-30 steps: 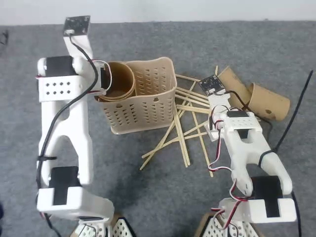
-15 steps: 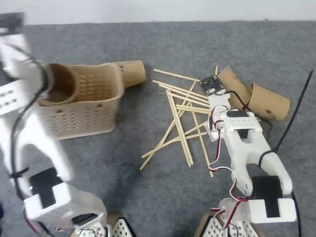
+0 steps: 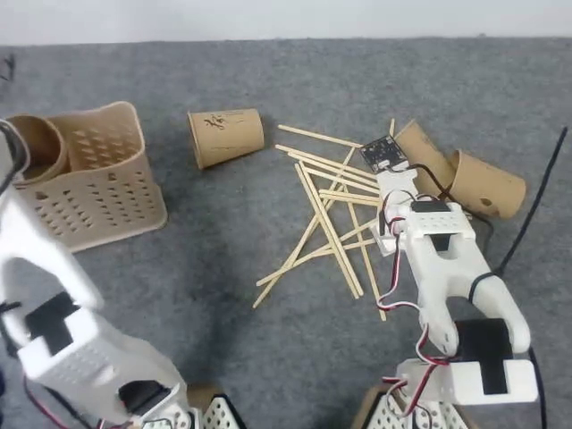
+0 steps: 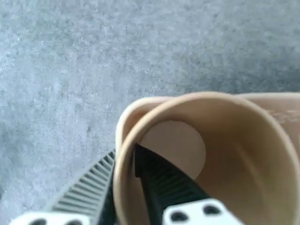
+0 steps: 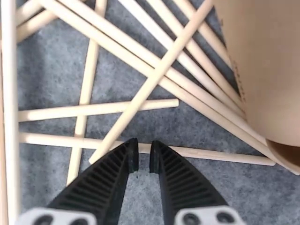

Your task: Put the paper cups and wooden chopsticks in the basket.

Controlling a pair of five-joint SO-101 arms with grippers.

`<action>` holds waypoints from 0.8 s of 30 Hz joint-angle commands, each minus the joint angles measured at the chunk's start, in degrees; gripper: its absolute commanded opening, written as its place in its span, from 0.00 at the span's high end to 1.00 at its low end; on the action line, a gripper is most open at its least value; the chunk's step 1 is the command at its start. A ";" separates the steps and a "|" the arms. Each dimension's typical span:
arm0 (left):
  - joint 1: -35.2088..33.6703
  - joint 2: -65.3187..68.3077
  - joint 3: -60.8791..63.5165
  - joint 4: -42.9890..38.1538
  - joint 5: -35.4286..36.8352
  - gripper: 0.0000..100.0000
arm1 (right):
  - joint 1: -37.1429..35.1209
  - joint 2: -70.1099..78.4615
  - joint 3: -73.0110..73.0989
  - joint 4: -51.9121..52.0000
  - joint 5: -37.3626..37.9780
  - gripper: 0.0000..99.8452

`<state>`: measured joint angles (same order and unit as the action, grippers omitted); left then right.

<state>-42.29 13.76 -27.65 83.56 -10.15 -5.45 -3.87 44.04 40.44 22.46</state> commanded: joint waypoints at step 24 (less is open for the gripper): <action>34.55 -13.63 -25.98 15.30 19.87 0.73 | -1.36 0.22 0.18 -0.31 0.62 0.94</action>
<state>-17.32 1.54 -56.13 99.21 3.12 -5.45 -3.87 44.04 40.44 22.46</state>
